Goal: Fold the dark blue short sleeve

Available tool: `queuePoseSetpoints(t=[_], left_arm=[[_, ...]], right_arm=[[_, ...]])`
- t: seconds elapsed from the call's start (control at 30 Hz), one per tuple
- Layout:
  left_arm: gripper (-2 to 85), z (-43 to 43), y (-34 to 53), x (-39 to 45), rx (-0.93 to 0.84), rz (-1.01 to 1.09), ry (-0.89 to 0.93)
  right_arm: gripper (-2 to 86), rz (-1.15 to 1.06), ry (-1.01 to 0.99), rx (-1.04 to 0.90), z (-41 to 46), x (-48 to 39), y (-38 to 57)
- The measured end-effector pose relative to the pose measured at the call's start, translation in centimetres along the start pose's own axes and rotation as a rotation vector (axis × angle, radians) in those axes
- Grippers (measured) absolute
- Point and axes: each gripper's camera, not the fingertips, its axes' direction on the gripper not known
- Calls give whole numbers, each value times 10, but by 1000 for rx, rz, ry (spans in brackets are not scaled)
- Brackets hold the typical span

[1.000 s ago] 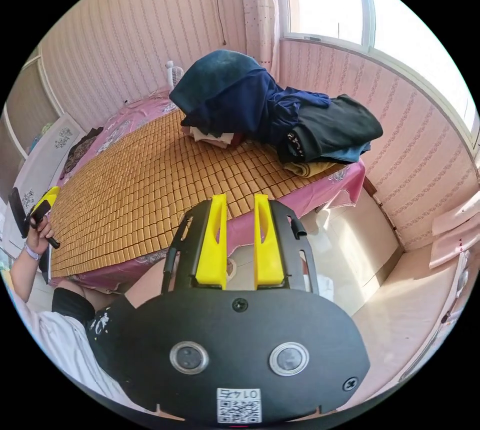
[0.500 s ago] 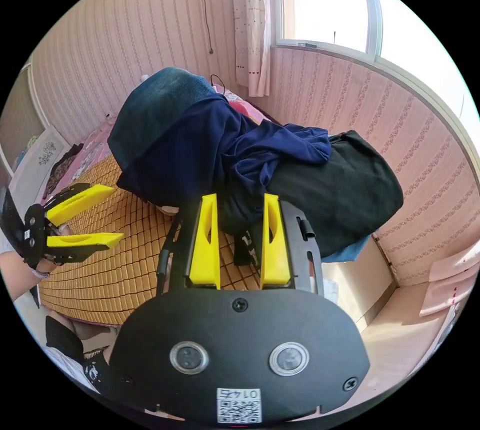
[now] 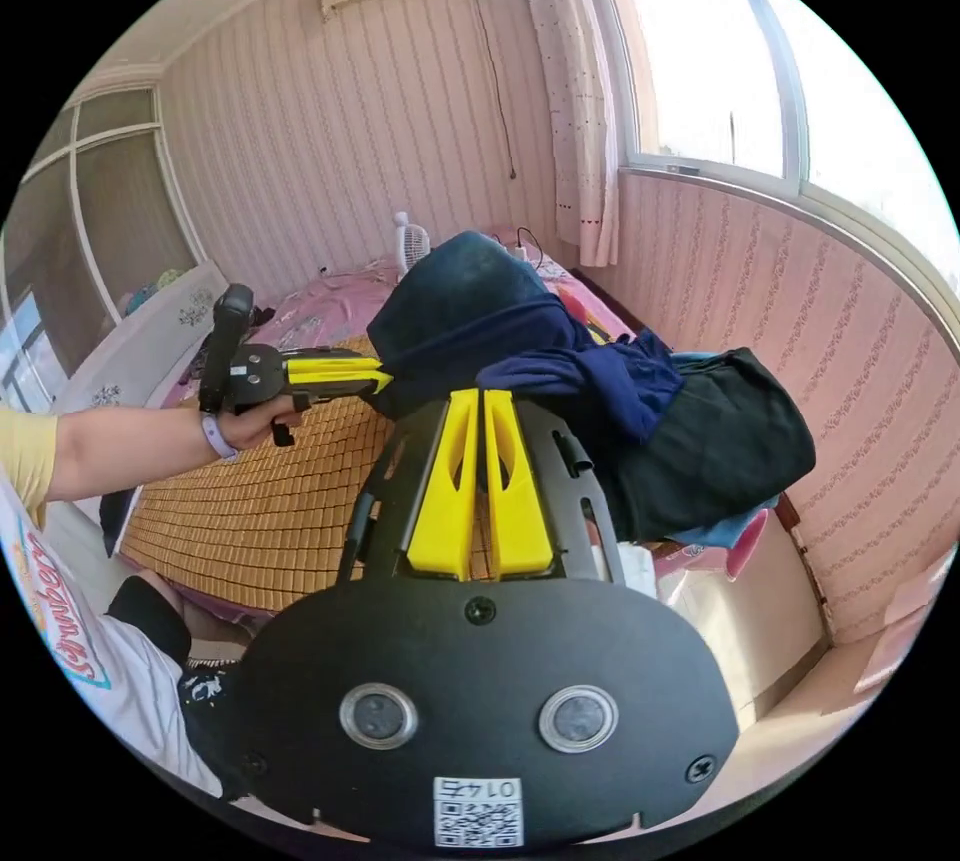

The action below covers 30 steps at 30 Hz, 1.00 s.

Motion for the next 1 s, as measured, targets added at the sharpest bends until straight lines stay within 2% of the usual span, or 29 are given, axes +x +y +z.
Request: queuePoseSetpoints(t=[0.1,0.2,0.37,0.47,0.57,0.7,0.77,0.83,0.93,1.0], left_arm=[[-4,-89,47,-23,88,-88,32],[-4,-175,102,-53,133,-195,-21],[-6,-330,188,-107,214,-374,-324],[-7,-416,230,-120,315,-446,-438],[-7,-468,265,-115,346,-420,-454],[-7,-464,321,-114,299,-493,-326],[-8,-421,367,-117,209,-604,-185],[-8,-374,401,-119,110,-702,-61],[-8,-303,447,-115,-65,-833,83],[-7,-277,464,-115,-119,-898,171]], right_arm=[[-3,-93,-145,73,-30,-43,-20],[-2,-157,-304,90,-30,-92,-44],[-2,-209,-491,108,1,-174,-80],[-3,-144,-630,149,22,-210,-102],[-3,-127,-699,183,37,-246,-117],[0,-135,-668,114,77,-276,-112],[2,-141,-562,-11,110,-281,-98],[9,-122,-418,-253,168,-283,-63],[20,-73,-343,-503,223,-285,-3],[33,-30,-356,-592,242,-288,28]])
